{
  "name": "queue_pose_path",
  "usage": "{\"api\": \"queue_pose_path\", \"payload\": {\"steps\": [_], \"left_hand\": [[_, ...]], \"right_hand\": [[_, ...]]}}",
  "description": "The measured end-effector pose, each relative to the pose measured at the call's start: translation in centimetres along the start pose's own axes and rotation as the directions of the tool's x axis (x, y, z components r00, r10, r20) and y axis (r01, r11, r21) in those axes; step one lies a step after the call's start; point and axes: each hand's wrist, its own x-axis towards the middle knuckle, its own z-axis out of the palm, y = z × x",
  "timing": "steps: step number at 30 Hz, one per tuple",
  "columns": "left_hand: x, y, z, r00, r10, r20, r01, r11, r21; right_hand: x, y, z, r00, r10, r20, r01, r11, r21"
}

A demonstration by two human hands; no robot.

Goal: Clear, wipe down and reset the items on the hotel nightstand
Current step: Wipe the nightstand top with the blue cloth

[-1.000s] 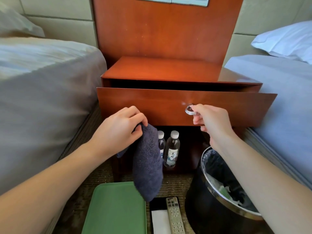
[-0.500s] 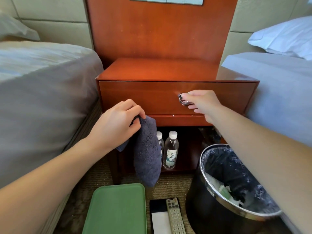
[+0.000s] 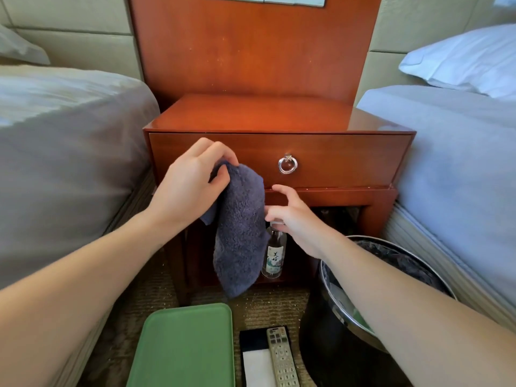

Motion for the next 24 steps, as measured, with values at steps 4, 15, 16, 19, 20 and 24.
{"api": "queue_pose_path", "payload": {"steps": [4, 15, 16, 19, 20, 24], "left_hand": [[-0.1, -1.5, -0.5, 0.997, -0.068, 0.024, 0.069, 0.996, -0.047], [-4.9, -3.1, -2.7, 0.296, -0.232, 0.927, 0.639, 0.769, -0.011], [-5.2, -2.9, -2.5, 0.254, -0.230, 0.939, 0.618, 0.786, 0.025], [-5.4, -4.4, -2.8, 0.262, -0.242, 0.934, 0.574, 0.817, 0.051], [-5.4, -5.3, -3.3, 0.331, -0.237, 0.913, 0.560, 0.828, 0.012], [-4.7, -7.7, -5.3, 0.779, -0.279, 0.562, 0.401, 0.910, -0.103]], "right_hand": [[-1.2, -0.1, -0.1, 0.982, -0.012, 0.189, 0.049, 0.981, -0.187], [-1.1, -3.8, 0.5, 0.948, -0.207, 0.243, 0.296, 0.856, -0.424], [-1.0, -4.3, 0.6, 0.936, -0.217, 0.278, 0.327, 0.829, -0.454], [-0.6, -5.4, 0.5, 0.900, -0.254, 0.353, 0.418, 0.732, -0.539], [-0.4, -5.5, 0.3, 0.885, -0.277, 0.373, 0.454, 0.686, -0.568], [0.6, -5.1, 0.2, 0.788, -0.494, 0.366, 0.598, 0.478, -0.643]]}}
